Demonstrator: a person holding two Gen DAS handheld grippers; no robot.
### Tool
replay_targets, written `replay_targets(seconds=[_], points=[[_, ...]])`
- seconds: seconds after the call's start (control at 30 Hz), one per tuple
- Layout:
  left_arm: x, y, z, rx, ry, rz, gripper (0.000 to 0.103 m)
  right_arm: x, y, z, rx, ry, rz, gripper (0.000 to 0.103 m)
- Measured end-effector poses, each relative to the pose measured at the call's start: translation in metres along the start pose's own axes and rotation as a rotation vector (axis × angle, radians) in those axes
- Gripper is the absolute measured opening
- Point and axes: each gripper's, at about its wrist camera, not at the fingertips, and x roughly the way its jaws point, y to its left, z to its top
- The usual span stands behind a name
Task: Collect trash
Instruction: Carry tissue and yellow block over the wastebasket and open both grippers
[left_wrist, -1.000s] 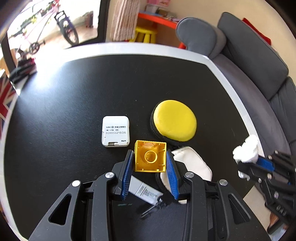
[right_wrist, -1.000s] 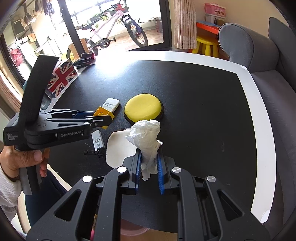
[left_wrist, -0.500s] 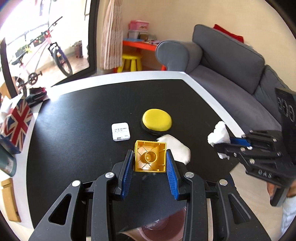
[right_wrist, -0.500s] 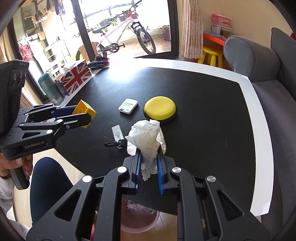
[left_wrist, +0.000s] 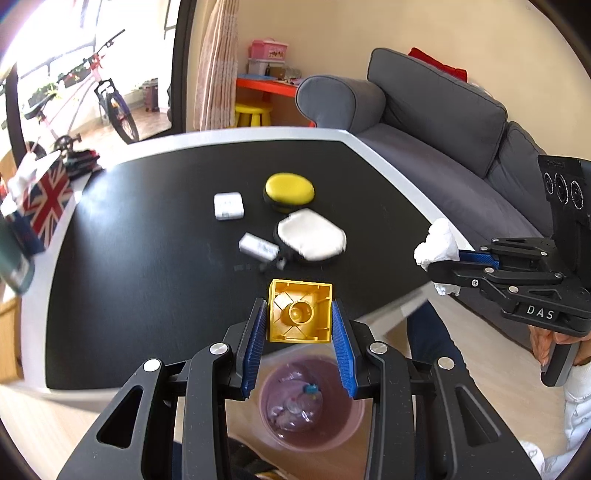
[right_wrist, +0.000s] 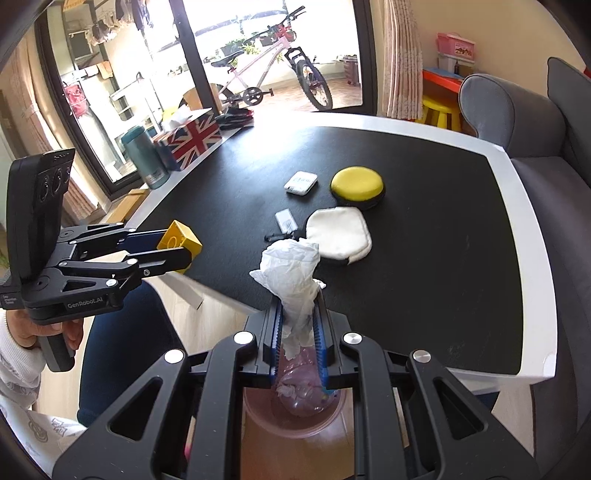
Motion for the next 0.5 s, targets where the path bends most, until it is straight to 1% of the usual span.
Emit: replay_targets(seconds=[0.3,0.5], points=[[0.003,-0.006,-0.035,-0.02,0.055,-0.035,0.034,0.012,0.009,-0.039,0.02,0.079,0.044,0.015],[0.004,-0.009,-0.045,-0.024,0.076,-0.057,0.035,0.028,0.013,-0.06,0.024,0.144,0.065,0.015]])
